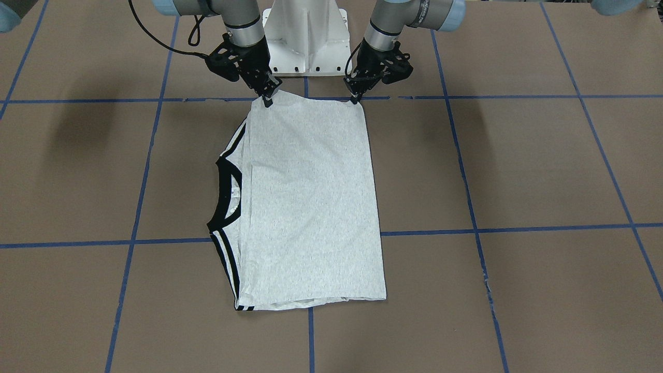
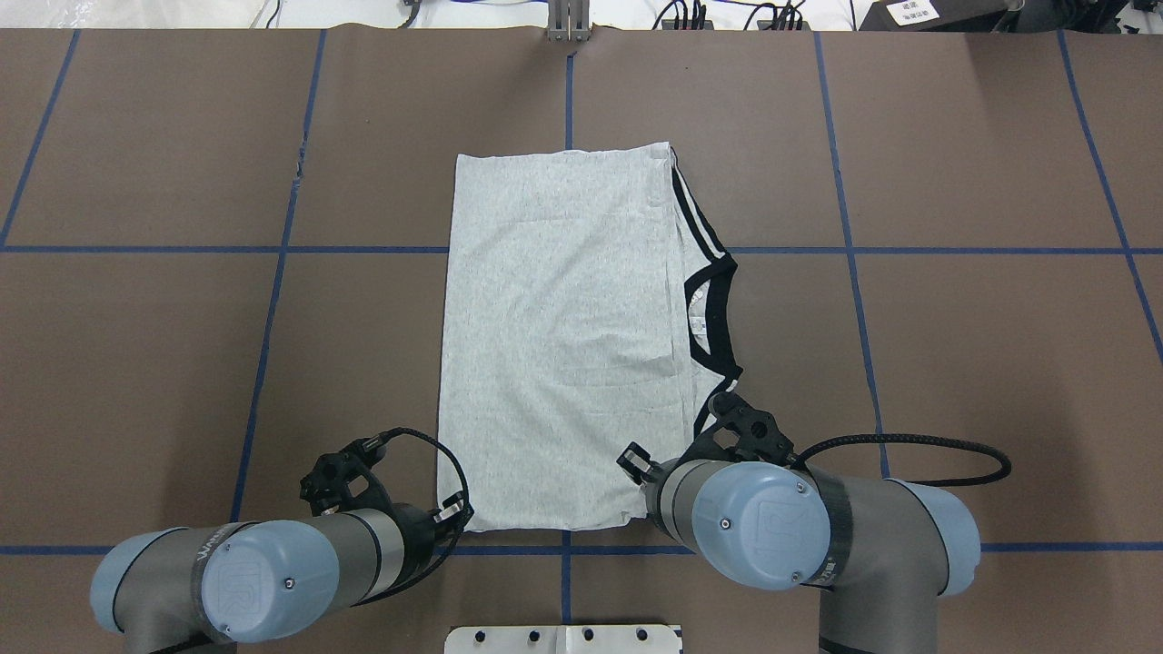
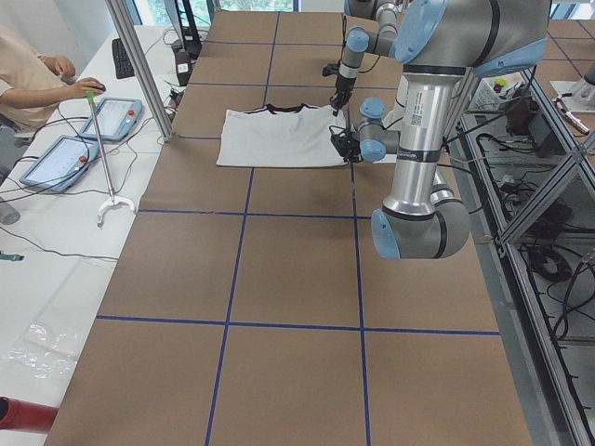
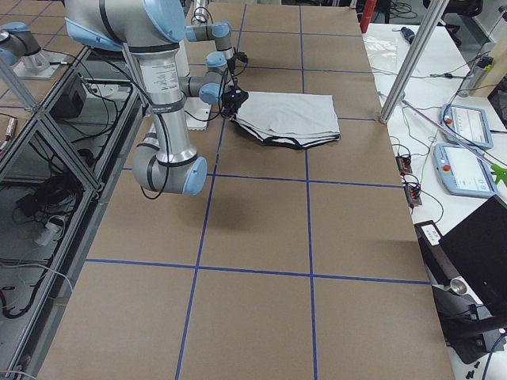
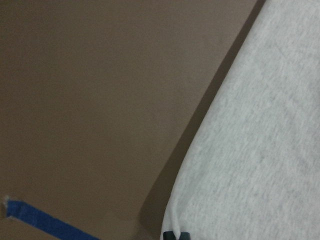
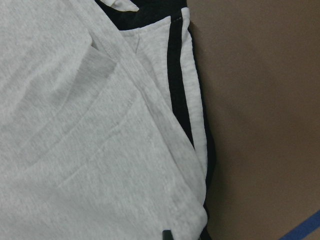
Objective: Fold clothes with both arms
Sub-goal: 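Grasp both near corners and fold them up toward the far edge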
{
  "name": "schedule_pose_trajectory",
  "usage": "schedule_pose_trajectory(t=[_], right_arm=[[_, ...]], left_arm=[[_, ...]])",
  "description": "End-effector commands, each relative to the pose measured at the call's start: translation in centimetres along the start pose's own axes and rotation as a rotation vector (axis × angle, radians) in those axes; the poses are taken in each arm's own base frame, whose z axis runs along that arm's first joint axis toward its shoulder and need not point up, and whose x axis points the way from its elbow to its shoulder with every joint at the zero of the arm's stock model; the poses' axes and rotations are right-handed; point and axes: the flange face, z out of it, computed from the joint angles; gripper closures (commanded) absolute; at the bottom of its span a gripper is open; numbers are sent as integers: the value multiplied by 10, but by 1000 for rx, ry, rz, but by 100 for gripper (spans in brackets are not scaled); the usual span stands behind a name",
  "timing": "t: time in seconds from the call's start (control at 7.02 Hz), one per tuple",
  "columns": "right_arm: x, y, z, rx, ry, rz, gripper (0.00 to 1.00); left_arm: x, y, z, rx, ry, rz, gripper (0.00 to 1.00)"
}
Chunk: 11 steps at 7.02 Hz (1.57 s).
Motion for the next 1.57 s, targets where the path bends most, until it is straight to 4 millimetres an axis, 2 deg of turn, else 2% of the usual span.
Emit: schedule_pose_trajectory(t=[0.0, 0.14, 0.29, 0.43, 0.57, 0.71, 0.86, 1.0, 1.14, 1.28, 1.43], right_arm=[[6, -6, -9, -3, -7, 2, 100], [13, -6, -28, -25, -26, 1, 100], [25, 12, -47, -74, -34, 4, 100], [29, 23, -61, -109, -44, 45, 100], [31, 19, -84, -131, -75, 53, 100], [33, 5, -90, -112, -87, 63, 100], [13, -20, -98, -82, -128, 100, 100], [-10, -52, -106, -33, -177, 134, 100], [-38, -74, -100, 6, -199, 158, 100], [-79, -96, -82, 45, -194, 182, 100], [-97, -115, -62, 80, -170, 187, 100]], left_arm=[[15, 3, -46, -37, 74, -7, 100], [14, 7, -80, -70, 111, -25, 100], [16, 26, -105, -123, 130, -66, 100], [18, 40, -132, -166, 141, -80, 100], [26, 40, -158, -189, 176, -93, 100], [34, 34, -170, -190, 206, -99, 100], [47, 13, -172, -145, 238, -89, 100], [66, -12, -162, -69, 261, -17, 100], [75, -42, -156, 6, 266, 36, 100], [86, -72, -146, 48, 244, 98, 100], [95, -104, -134, 89, 217, 131, 100]])
